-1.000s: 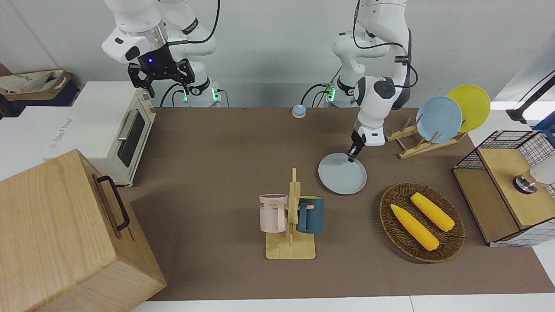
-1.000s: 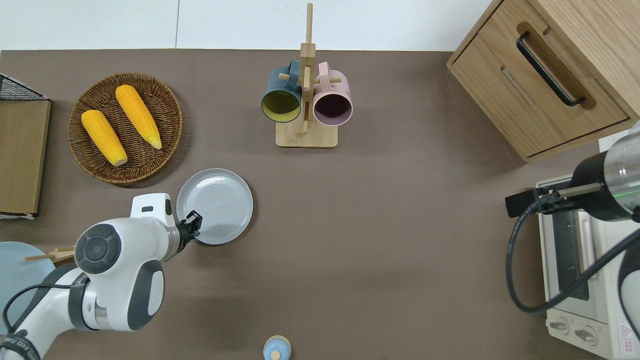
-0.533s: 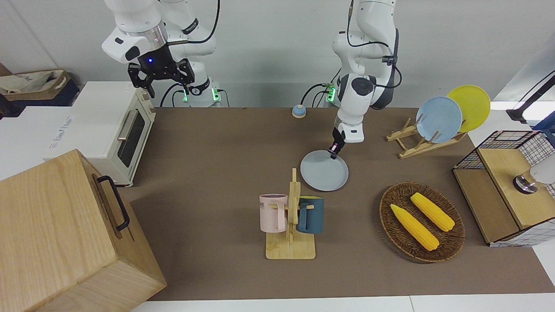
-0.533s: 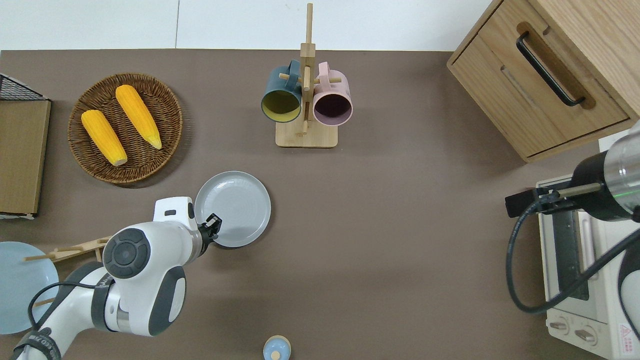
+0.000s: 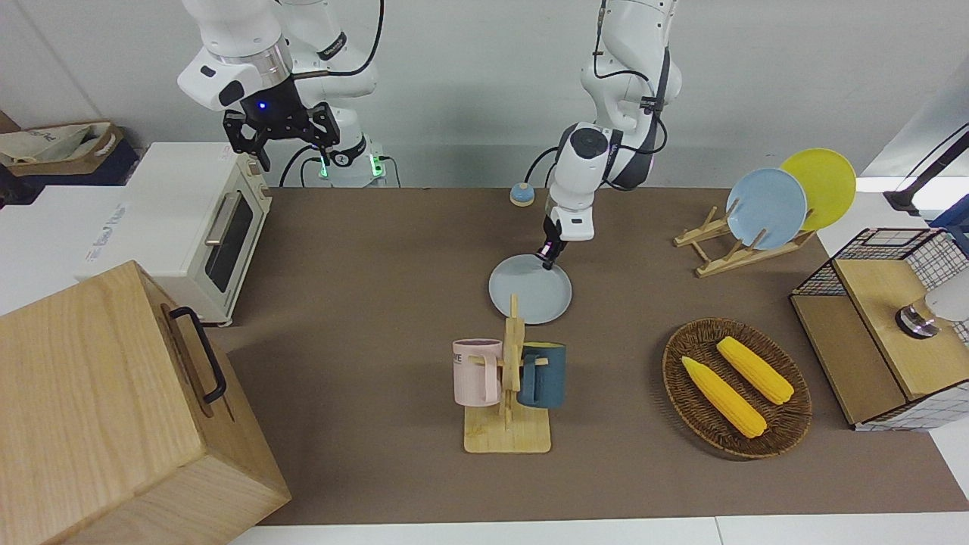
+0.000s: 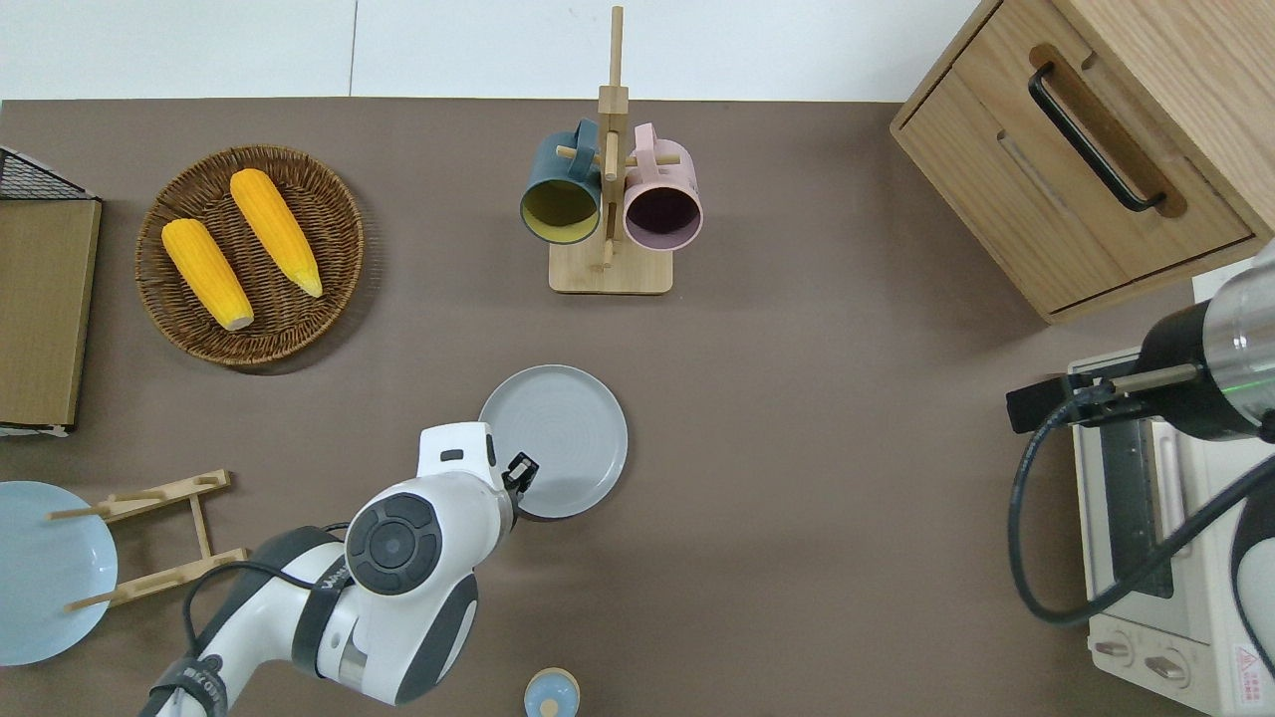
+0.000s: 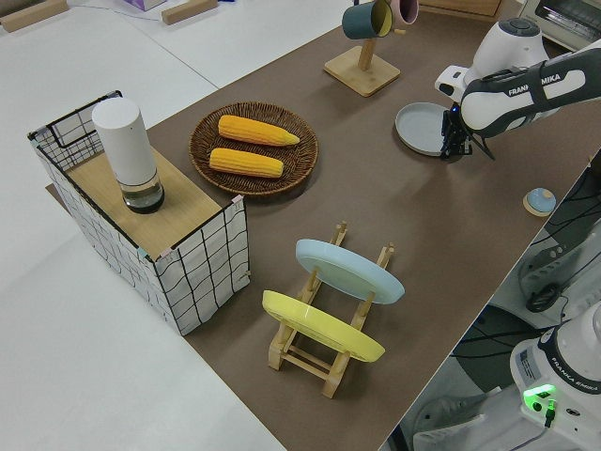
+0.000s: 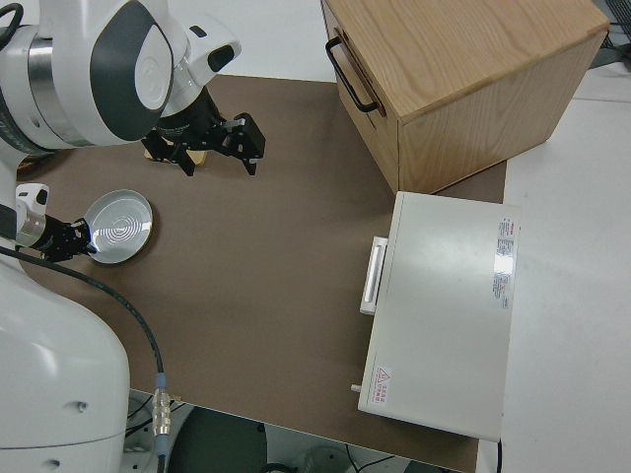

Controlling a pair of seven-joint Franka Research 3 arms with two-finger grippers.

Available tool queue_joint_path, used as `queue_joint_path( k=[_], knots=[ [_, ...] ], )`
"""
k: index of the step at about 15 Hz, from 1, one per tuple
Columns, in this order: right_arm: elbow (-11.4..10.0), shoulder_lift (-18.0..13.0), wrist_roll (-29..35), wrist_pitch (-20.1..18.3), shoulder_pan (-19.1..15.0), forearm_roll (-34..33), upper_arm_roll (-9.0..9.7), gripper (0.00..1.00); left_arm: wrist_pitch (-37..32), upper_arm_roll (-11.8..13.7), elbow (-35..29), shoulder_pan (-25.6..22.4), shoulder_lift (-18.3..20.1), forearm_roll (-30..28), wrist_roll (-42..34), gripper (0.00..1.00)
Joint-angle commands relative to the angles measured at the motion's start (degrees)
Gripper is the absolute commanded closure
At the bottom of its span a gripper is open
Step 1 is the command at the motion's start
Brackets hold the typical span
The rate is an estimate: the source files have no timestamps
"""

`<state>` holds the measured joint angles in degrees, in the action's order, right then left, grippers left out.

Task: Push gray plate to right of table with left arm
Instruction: 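Keep pushing the gray plate with the left gripper toward the toaster oven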

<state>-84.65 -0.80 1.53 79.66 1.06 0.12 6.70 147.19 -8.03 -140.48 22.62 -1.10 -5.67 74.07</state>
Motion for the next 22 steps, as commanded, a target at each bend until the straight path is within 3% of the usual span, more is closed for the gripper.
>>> queue_joint_path(
  k=[1, 3, 8, 17, 22],
  knots=[
    [0.45, -0.17, 0.05, -0.83, -1.15, 0.59, 0.77, 0.017, 0.20, 0.29, 3.71, 5.84, -5.05, 0.40, 6.42, 1.00],
    [0.45, -0.17, 0.14, -0.83, -1.15, 0.59, 0.86, 0.017, 0.11, 0.38, 5.38, 8.83, -6.54, 0.49, 9.94, 1.00],
    [0.45, -0.17, 0.05, -0.83, -1.15, 0.59, 0.77, 0.017, -0.50, 0.29, 13.20, 14.46, -11.98, 7.25, 22.68, 1.00],
    [0.45, -0.17, 0.14, -0.83, -1.15, 0.59, 0.86, 0.017, -3.84, 0.38, 24.89, 21.76, -19.81, 7.70, 28.76, 1.00],
    [0.45, -0.17, 0.05, -0.83, -1.15, 0.59, 0.86, 0.017, -4.28, 0.38, 30.16, 24.13, -23.59, 11.56, 33.16, 1.00]
  ],
)
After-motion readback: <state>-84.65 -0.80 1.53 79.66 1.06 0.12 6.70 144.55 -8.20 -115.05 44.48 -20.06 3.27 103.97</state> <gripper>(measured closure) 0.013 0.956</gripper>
